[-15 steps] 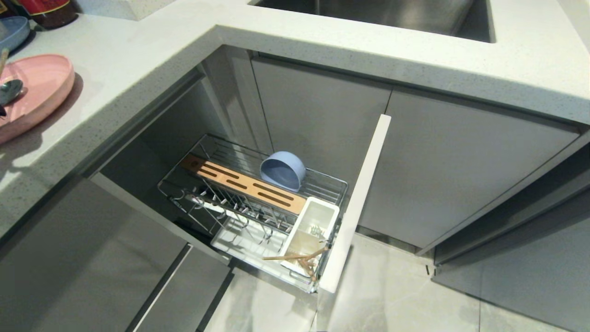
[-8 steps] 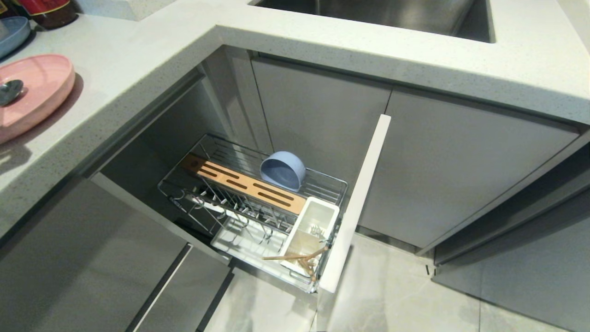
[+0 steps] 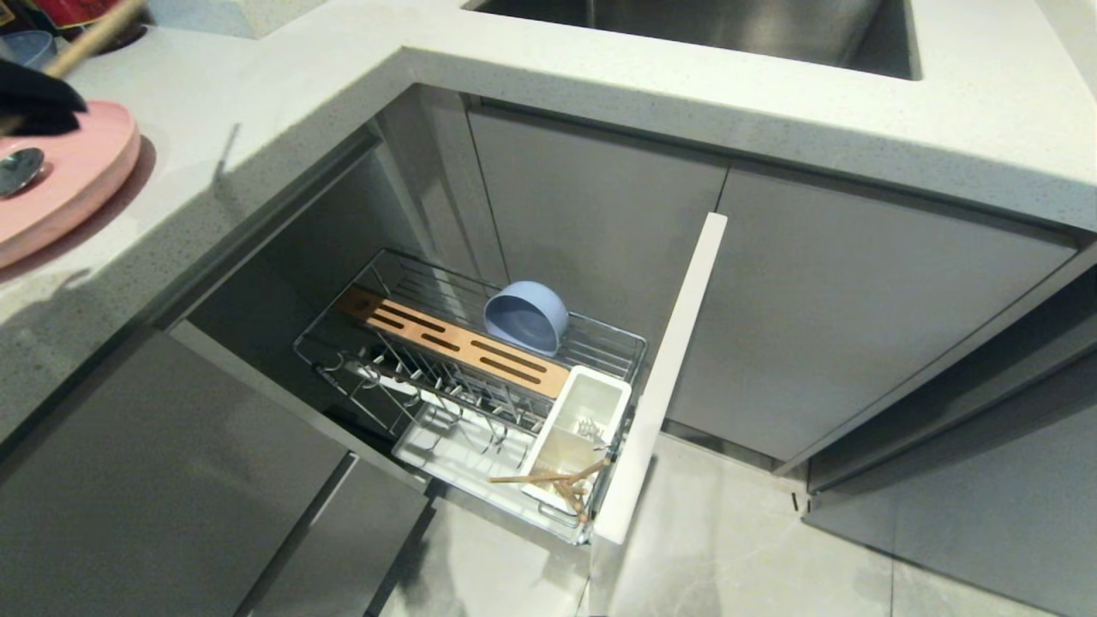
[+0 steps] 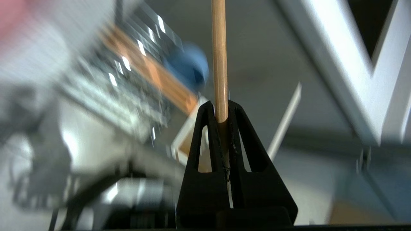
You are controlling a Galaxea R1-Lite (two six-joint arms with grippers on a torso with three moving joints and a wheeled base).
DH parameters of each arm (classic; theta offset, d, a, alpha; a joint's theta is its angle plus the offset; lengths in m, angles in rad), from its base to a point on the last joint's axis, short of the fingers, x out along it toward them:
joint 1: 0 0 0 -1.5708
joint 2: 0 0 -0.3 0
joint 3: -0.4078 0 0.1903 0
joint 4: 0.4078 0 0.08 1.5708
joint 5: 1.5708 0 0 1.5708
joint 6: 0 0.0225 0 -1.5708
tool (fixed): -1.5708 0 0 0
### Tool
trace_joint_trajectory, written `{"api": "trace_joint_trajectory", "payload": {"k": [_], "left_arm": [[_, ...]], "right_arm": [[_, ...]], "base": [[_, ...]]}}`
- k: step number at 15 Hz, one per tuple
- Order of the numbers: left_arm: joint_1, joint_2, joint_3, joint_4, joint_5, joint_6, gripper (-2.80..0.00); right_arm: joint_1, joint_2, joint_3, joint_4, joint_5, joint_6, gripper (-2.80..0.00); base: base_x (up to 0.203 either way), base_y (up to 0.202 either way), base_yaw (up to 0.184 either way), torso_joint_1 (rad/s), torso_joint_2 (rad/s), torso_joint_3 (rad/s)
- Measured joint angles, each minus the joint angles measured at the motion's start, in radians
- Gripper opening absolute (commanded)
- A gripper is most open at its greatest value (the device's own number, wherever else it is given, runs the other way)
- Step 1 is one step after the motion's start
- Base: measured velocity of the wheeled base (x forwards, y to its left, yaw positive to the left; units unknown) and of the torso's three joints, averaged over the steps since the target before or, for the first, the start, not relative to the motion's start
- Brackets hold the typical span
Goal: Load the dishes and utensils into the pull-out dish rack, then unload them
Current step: Pick up the chopsticks and place it in the cupboard
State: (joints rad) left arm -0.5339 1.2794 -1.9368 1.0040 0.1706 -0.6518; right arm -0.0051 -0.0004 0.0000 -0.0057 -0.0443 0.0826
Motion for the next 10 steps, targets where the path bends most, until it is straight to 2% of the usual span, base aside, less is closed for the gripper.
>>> {"api": "trace_joint_trajectory", "payload": {"k": [2, 4, 6, 8, 10], "left_arm": [[-0.083, 0.059, 0.000, 0.127, -0.096, 0.016, -2.80], [-0.127, 0.115, -0.001, 0.260, -0.199, 0.095, -2.80], [-0.143, 0.153, -0.001, 0.362, -0.268, 0.186, -2.80], [-0.145, 0.180, 0.000, 0.448, -0.268, 0.273, -2.80], [-0.144, 0.203, 0.005, 0.507, -0.241, 0.404, -2.80]], "right_arm": [[0.000, 0.000, 0.000, 0.000, 0.000, 0.000, -2.80], [0.000, 0.000, 0.000, 0.000, 0.000, 0.000, -2.80], [0.000, 0.000, 0.000, 0.000, 0.000, 0.000, -2.80], [0.000, 0.000, 0.000, 0.000, 0.000, 0.000, -2.80], [0.000, 0.000, 0.000, 0.000, 0.000, 0.000, -2.80]], "base": [[0.000, 0.000, 0.000, 0.000, 0.00, 0.000], [0.000, 0.000, 0.000, 0.000, 0.00, 0.000], [0.000, 0.000, 0.000, 0.000, 0.00, 0.000], [0.000, 0.000, 0.000, 0.000, 0.00, 0.000], [0.000, 0.000, 0.000, 0.000, 0.00, 0.000]]}}
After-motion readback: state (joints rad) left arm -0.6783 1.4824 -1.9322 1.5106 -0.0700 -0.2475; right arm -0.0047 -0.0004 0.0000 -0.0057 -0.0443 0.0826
